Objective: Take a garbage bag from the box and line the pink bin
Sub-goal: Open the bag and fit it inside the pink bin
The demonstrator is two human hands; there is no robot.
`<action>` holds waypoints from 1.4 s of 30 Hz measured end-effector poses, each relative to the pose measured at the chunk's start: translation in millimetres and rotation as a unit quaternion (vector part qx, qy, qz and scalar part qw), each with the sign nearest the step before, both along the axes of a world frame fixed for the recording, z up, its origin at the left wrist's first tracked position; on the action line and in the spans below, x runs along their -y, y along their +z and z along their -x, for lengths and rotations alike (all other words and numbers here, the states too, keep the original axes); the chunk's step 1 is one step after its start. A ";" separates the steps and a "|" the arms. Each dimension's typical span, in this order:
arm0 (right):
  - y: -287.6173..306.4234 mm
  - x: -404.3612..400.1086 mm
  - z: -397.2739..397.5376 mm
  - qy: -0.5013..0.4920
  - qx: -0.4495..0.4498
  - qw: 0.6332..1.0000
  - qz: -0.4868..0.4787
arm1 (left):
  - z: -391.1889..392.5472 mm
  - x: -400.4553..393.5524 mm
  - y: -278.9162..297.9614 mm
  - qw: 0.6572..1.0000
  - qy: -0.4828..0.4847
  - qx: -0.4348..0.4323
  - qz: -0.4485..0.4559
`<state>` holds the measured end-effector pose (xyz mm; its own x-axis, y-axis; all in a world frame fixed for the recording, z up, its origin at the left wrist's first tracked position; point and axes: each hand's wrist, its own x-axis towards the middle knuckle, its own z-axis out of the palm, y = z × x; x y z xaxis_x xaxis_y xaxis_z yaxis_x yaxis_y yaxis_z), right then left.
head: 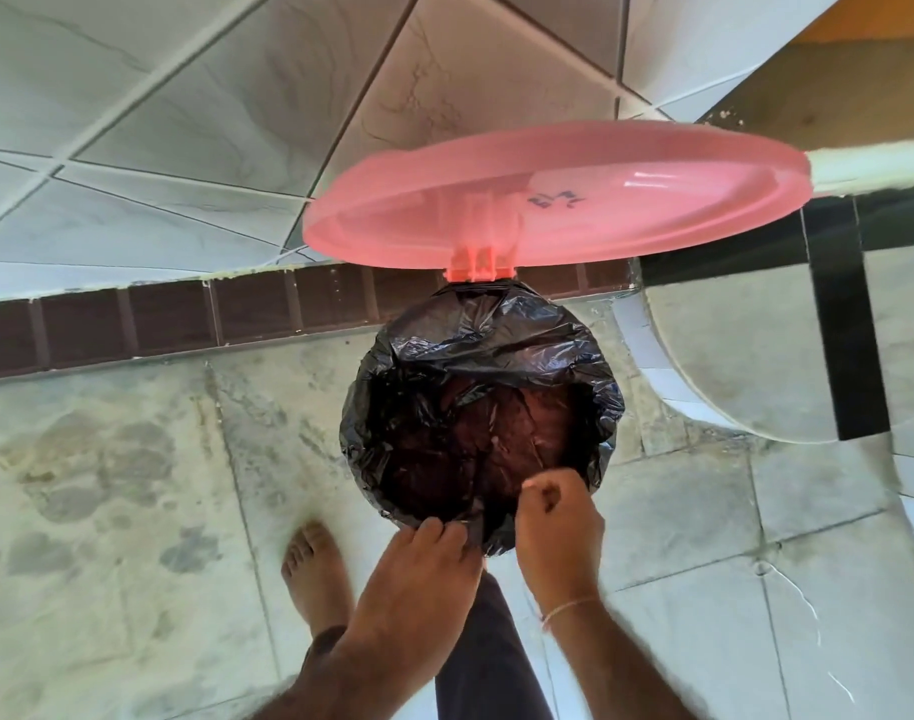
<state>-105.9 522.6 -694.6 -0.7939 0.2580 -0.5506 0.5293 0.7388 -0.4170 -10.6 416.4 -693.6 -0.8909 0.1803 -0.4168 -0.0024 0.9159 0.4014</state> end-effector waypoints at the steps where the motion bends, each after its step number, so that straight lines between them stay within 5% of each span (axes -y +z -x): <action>1: 0.0 -2.6 -12.2 -0.067 0.010 0.998 -0.009 | -3.9 -1.6 4.7 0.998 0.062 0.000 -0.016; 3: -5.7 -5.2 -33.3 -0.211 0.057 0.976 0.018 | -7.3 -3.1 11.0 0.957 0.283 0.029 -0.055; 6: -15.8 -2.5 -45.3 -0.437 0.144 0.866 0.196 | -17.7 2.7 -24.6 0.758 0.624 0.151 -0.114; 8: -18.3 0.2 -45.7 -0.523 0.162 0.772 0.323 | -19.7 6.1 -46.8 0.605 0.748 0.147 -0.228; 10: -19.0 5.2 -43.0 -0.561 0.162 0.715 0.384 | -2.4 7.1 -38.4 0.410 0.799 0.173 -0.403; 12: -24.7 5.9 -42.0 -0.590 0.163 0.681 0.401 | 12.6 4.0 -23.9 0.351 0.793 0.179 -0.465; 13: -27.5 4.8 -41.3 -0.598 0.166 0.671 0.407 | 8.3 7.6 -29.4 0.385 0.790 0.187 -0.440; 15: -30.3 1.3 -41.4 -0.591 0.170 0.675 0.409 | 7.8 13.6 -34.9 0.372 0.809 0.189 -0.414; 16: -30.6 -1.0 -41.8 -0.581 0.168 0.693 0.393 | 1.2 15.7 -44.6 0.379 0.814 0.179 -0.402; 17: -31.5 -4.6 -41.6 -0.571 0.167 0.718 0.361 | -3.6 20.0 -47.2 0.434 0.804 0.176 -0.367; 18: -31.6 -8.8 -40.4 -0.561 0.159 0.746 0.322 | -2.6 22.9 -46.7 0.449 0.813 0.166 -0.332; 21: -33.0 -25.3 -26.5 -0.516 0.104 0.823 0.215 | -1.4 34.1 -42.6 0.430 0.844 0.119 -0.298; 23: -29.9 -33.3 -11.1 -0.388 0.016 0.919 0.076 | 8.0 42.2 -31.1 0.518 0.820 0.071 -0.233; 25: -19.0 -32.2 8.8 -0.140 -0.138 0.980 -0.043 | 19.9 54.3 -21.1 0.627 0.761 -0.004 -0.167; 29: -9.6 -9.1 56.0 0.221 -0.251 0.940 -0.067 | 62.2 70.5 -11.0 0.767 0.615 -0.081 -0.162; 34: -32.4 16.7 86.4 0.583 -0.171 0.783 -0.135 | 82.3 74.6 -23.2 0.876 0.463 -0.097 -0.089; 36: -36.9 20.0 95.0 0.599 -0.148 0.769 -0.166 | 83.4 74.7 -23.7 0.893 0.432 -0.089 -0.086; 42: -30.5 28.8 127.2 0.465 -0.207 0.844 -0.169 | 84.0 77.4 -22.6 0.878 0.457 -0.061 -0.130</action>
